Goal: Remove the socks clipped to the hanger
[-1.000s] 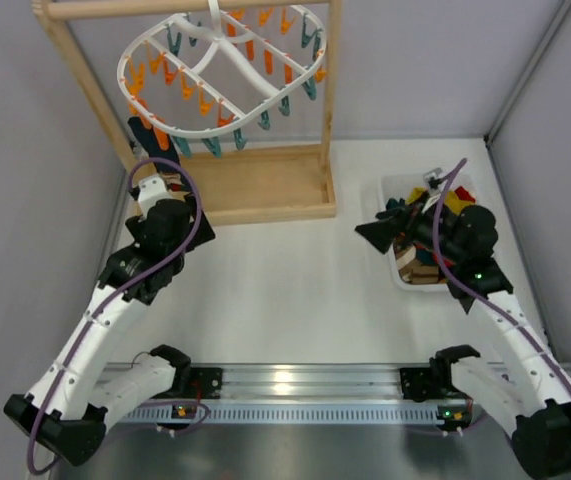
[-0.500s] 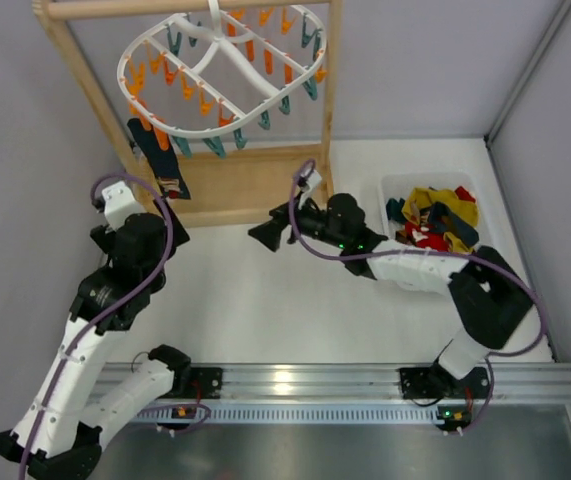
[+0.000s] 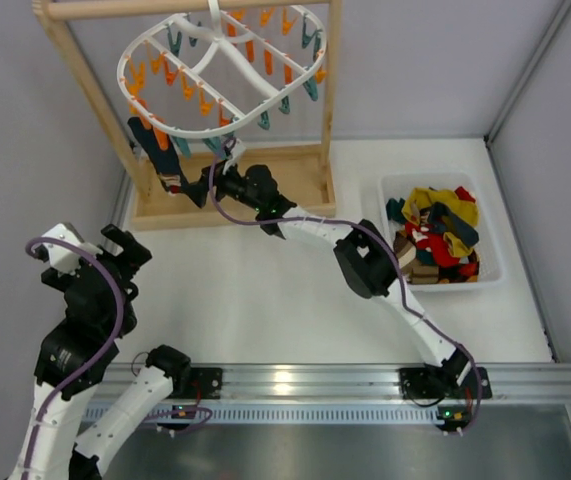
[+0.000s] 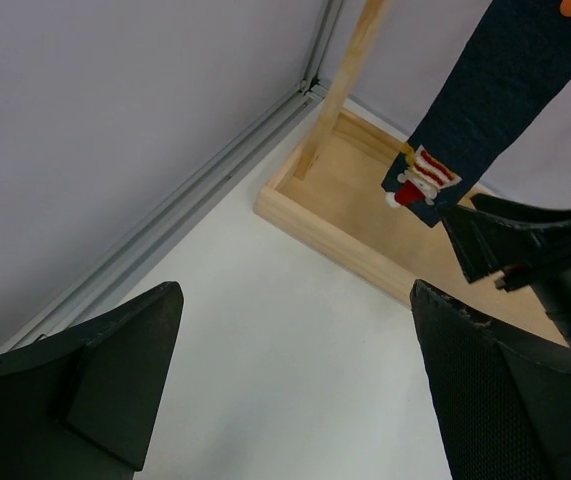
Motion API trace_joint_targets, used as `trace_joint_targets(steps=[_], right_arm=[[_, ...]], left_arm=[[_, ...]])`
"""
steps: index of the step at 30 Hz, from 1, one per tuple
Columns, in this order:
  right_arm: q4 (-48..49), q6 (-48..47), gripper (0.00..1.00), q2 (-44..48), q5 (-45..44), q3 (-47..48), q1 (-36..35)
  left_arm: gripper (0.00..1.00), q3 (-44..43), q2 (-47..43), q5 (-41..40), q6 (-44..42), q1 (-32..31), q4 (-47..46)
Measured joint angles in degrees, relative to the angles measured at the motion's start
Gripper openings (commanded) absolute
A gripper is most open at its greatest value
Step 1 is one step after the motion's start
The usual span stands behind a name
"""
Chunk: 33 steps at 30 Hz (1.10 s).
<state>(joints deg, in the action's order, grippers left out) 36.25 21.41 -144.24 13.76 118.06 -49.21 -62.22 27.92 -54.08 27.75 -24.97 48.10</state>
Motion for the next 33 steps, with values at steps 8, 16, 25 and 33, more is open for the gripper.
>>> trace_joint_targets(steps=[8,16,25,33], right_arm=[[-4.61,-2.14,0.65,-12.96,-1.18,20.87,-2.43],[-1.16,-3.39,0.0,-12.66,-2.67,21.2,-5.03],[17.97,-1.44,0.0,7.04,-0.98,-21.27,-5.31],[30.21,3.28,0.0,25.14,4.52,-42.66,-4.98]], left_arm=[[0.99,3.63,-3.3,1.81,0.9,-0.63,-0.04],[0.99,5.2,-3.48,4.24,0.9,-0.63,-0.57],[0.99,6.12,-5.46,4.83,0.87,-0.63,-1.25],[0.99,6.21,-5.46,5.22,0.85,-0.63,-1.38]])
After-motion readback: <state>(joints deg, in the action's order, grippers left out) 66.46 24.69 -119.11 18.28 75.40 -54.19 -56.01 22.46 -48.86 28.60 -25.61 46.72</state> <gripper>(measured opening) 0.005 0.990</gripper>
